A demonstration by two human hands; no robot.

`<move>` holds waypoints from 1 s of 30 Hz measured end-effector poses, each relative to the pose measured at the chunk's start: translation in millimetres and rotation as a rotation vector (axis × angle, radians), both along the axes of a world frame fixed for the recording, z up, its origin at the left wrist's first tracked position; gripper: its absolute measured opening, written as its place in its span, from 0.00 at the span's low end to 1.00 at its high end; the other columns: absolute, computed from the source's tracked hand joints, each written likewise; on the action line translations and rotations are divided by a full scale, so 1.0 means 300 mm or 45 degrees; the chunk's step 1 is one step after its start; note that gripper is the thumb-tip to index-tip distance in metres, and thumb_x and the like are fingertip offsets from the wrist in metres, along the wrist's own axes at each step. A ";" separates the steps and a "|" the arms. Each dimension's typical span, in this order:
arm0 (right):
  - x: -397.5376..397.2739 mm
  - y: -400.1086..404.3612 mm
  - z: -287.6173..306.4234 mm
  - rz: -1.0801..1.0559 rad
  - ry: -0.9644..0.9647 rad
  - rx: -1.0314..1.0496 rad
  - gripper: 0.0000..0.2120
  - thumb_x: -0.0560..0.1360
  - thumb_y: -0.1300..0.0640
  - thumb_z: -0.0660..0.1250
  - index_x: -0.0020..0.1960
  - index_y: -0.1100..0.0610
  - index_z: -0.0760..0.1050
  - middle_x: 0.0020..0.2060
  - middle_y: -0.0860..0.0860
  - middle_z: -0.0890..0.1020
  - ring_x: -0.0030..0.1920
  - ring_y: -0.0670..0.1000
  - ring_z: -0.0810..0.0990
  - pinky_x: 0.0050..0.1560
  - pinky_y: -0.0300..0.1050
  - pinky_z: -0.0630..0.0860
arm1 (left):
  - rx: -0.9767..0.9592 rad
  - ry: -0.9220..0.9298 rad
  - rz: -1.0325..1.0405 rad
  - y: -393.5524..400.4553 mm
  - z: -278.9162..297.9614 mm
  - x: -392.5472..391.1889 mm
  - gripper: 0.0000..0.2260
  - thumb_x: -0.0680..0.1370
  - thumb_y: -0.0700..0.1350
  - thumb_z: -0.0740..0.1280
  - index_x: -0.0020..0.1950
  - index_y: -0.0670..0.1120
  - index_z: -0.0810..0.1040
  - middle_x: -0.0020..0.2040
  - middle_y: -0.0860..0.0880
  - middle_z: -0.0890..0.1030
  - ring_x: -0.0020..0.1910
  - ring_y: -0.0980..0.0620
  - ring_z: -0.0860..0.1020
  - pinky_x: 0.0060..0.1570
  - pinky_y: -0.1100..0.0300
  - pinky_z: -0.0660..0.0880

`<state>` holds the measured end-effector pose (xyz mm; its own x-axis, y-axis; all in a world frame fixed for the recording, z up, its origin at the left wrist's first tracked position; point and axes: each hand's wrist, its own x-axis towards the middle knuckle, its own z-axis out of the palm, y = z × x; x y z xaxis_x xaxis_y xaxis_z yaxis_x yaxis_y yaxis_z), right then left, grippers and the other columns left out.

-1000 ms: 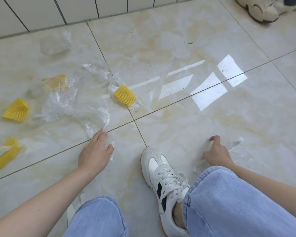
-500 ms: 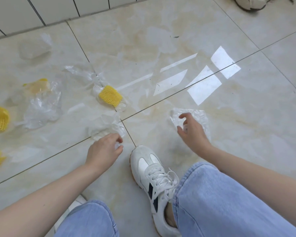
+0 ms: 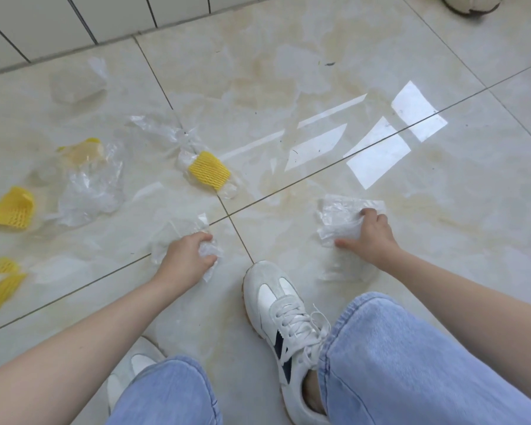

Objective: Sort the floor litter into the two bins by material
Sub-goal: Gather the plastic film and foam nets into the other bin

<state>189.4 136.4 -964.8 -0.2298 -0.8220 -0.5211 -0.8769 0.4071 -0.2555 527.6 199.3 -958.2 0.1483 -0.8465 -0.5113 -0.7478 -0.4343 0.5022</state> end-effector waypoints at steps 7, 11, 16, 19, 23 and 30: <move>0.109 -0.022 0.001 0.238 0.021 -0.047 0.14 0.75 0.57 0.64 0.59 0.61 0.70 0.53 0.61 0.78 0.55 0.62 0.75 0.47 0.48 0.69 | -0.036 -0.007 -0.003 0.011 0.000 0.070 0.07 0.75 0.44 0.68 0.43 0.42 0.83 0.45 0.45 0.84 0.49 0.47 0.79 0.42 0.60 0.67; 0.245 -0.059 0.017 0.258 -0.049 -0.110 0.14 0.75 0.56 0.62 0.59 0.59 0.73 0.55 0.58 0.70 0.59 0.62 0.67 0.57 0.48 0.66 | -0.080 0.019 0.048 0.027 0.012 0.117 0.09 0.76 0.46 0.67 0.36 0.45 0.76 0.38 0.47 0.80 0.43 0.47 0.76 0.39 0.59 0.65; 0.474 -0.165 0.087 0.429 -0.176 -0.310 0.06 0.73 0.56 0.64 0.44 0.60 0.74 0.54 0.55 0.69 0.57 0.59 0.66 0.58 0.42 0.63 | -0.141 0.044 0.222 0.025 0.063 0.189 0.19 0.76 0.49 0.67 0.30 0.45 0.64 0.29 0.49 0.66 0.33 0.48 0.66 0.32 0.58 0.62; 0.591 -0.215 0.100 0.495 -0.214 -0.342 0.07 0.73 0.54 0.65 0.41 0.58 0.73 0.57 0.56 0.72 0.57 0.59 0.67 0.59 0.45 0.64 | -0.208 0.051 0.309 0.011 0.080 0.253 0.17 0.74 0.49 0.71 0.34 0.39 0.70 0.34 0.47 0.69 0.37 0.46 0.68 0.35 0.58 0.63; 0.701 -0.259 0.095 0.685 -0.150 -0.331 0.13 0.74 0.51 0.66 0.50 0.61 0.78 0.61 0.55 0.72 0.60 0.60 0.67 0.59 0.47 0.66 | -0.272 0.154 0.490 -0.019 0.088 0.330 0.09 0.72 0.44 0.73 0.43 0.39 0.79 0.48 0.47 0.78 0.46 0.50 0.74 0.40 0.64 0.67; 0.829 -0.327 0.043 0.948 -0.075 -0.297 0.17 0.72 0.51 0.67 0.58 0.56 0.76 0.66 0.53 0.69 0.65 0.61 0.67 0.63 0.53 0.67 | -0.314 0.235 0.675 -0.076 0.085 0.505 0.04 0.71 0.39 0.70 0.41 0.48 0.80 0.52 0.49 0.82 0.47 0.51 0.75 0.39 0.68 0.68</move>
